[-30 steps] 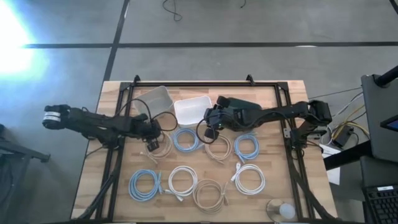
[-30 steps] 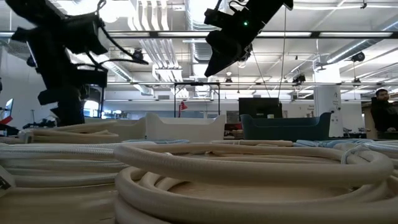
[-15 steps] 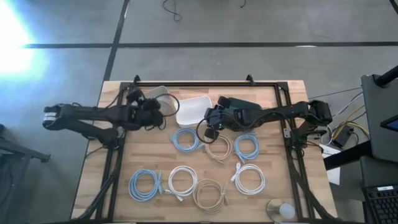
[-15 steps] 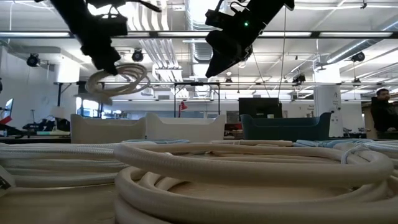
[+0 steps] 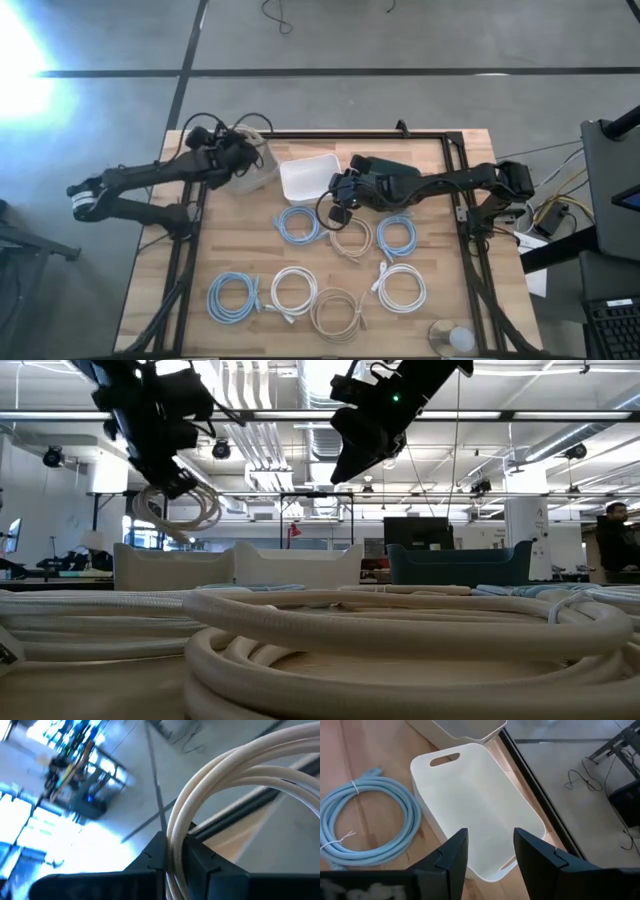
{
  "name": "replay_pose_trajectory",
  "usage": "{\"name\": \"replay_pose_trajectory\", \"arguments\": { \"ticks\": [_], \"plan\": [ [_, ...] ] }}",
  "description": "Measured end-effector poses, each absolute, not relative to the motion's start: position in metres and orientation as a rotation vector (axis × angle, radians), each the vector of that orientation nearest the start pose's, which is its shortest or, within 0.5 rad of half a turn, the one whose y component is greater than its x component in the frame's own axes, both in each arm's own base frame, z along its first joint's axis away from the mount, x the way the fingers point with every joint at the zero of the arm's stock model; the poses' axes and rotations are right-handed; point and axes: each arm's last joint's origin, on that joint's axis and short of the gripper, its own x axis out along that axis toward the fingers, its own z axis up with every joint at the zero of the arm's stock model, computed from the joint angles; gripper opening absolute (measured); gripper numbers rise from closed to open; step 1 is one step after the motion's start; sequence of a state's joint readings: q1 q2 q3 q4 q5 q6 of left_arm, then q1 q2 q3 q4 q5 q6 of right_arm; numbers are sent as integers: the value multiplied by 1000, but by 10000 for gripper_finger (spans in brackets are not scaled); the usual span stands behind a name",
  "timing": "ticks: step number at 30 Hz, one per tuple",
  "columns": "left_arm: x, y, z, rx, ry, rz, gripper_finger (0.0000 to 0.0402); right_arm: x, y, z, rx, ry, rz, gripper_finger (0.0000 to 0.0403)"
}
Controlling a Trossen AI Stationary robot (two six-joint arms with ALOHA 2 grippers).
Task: Sort HDMI cables
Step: Put the top left light brown HDMI cable into the gray bin
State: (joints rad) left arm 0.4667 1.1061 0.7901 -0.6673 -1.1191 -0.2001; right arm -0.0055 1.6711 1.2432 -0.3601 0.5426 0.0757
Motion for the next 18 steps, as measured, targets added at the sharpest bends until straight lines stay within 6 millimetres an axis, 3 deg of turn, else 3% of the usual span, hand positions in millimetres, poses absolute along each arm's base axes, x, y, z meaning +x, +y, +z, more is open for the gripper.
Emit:
{"name": "replay_pose_trajectory", "arguments": {
  "ticks": [4, 10, 18],
  "plan": [
    [164, 130, 234, 157, 834, 1576, 37, 360, -17, 254, -141, 746, -547, 154],
    [164, 138, 200, 177, 888, 1562, 37, 360, -17, 254, -162, 752, -539, 152],
    [165, 141, 180, 197, 985, 1549, 65, 360, -17, 254, -152, 747, -543, 152]
  ]
}}
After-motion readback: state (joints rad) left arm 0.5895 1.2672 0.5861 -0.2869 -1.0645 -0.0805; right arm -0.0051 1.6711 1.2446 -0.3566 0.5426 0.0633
